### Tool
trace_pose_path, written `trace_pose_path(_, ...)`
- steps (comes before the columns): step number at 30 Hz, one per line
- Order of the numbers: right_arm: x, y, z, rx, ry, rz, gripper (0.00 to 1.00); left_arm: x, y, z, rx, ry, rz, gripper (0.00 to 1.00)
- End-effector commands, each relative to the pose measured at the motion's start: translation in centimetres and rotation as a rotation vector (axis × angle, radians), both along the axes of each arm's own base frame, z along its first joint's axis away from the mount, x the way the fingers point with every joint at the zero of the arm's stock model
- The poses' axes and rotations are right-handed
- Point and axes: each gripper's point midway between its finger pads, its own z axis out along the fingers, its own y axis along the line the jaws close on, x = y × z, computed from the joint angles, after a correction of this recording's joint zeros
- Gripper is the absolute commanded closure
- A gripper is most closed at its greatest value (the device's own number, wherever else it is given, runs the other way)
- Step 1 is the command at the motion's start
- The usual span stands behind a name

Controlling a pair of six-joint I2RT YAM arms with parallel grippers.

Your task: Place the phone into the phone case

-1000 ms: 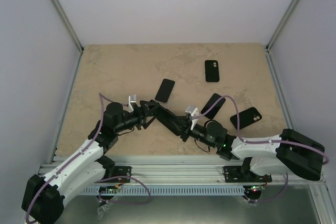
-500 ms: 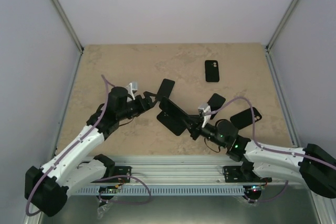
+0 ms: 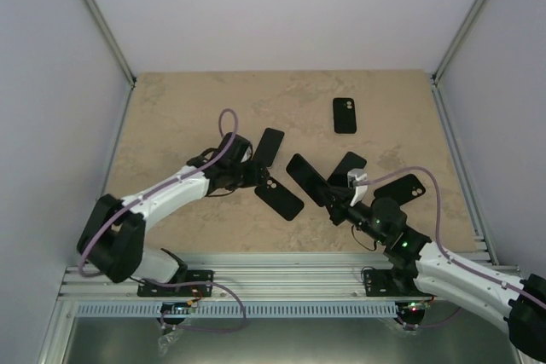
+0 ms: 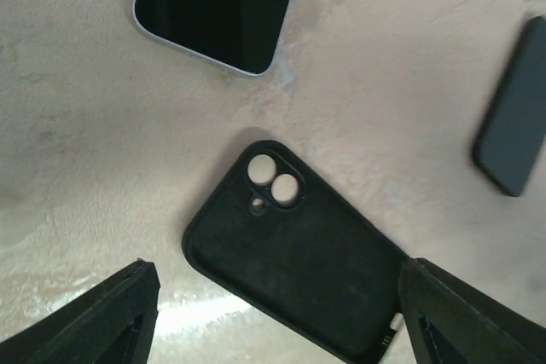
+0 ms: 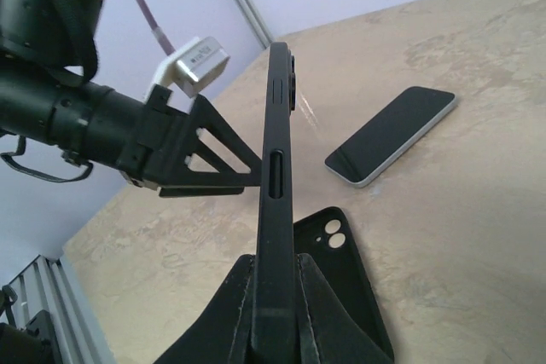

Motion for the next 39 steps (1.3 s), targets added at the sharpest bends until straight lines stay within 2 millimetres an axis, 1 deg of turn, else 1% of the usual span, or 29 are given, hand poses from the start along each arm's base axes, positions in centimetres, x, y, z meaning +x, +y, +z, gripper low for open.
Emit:
trace_pose_path(1, -0.2, -0.7, 0.5, 0.041, -0.006, -0.01, 1.0, 0.8, 0.5, -2.4, 0.178, 0.012, -0.041, 0.23)
trace_pose_path(5, -0.2, -1.1, 0.3, 0.04, -0.005, -0.019, 0.99, 1.3, 0.0, -4.0, 0.247, 0.04, -0.078, 0.3)
trace_pose_path(10, -0.1, -1.3, 0.2, 0.034, -0.004, -0.026, 1.0, 1.7, -0.7, -5.4, 0.307, 0.067, -0.124, 0.4)
trace_pose_path(13, 0.0, -1.4, 0.1, 0.027, -0.002, -0.03, 1.0, 2.0, -0.5, -6.3, 0.359, 0.078, -0.137, 0.44)
trace_pose_path(19, 0.3, -1.3, -0.4, 0.007, 0.008, -0.036, 1.0, 2.0, -0.7, -7.5, 0.395, 0.101, -0.16, 0.55)
trace_pose_path(22, 0.5, -1.3, -0.5, 0.002, 0.011, -0.039, 0.99, 1.7, -0.8, -7.8, 0.418, 0.108, -0.167, 0.64)
trace_pose_path(24, 0.5, -1.3, -0.5, 0.0, 0.014, -0.042, 1.0, 1.3, -0.7, -7.8, 0.428, 0.109, -0.169, 0.69)
trace_pose_path(25, 0.5, -1.3, -0.4, -0.001, 0.015, -0.04, 1.0, 1.0, -0.8, -7.8, 0.429, 0.112, -0.172, 0.73)
trace_pose_path(29, 0.1, -0.7, -0.3, -0.006, 0.026, 0.0, 1.0, -0.5, -0.6, -8.3, 0.438, 0.135, -0.177, 0.84)
trace_pose_path(33, 0.0, -0.2, -0.4, -0.024, 0.052, 0.025, 1.0, -2.3, -0.6, -8.9, 0.453, 0.162, -0.187, 0.86)
trace_pose_path(39, -0.2, 0.6, -0.1, -0.055, 0.118, 0.063, 1.0, -4.6, 0.6, -8.6, 0.472, 0.193, -0.145, 0.87)
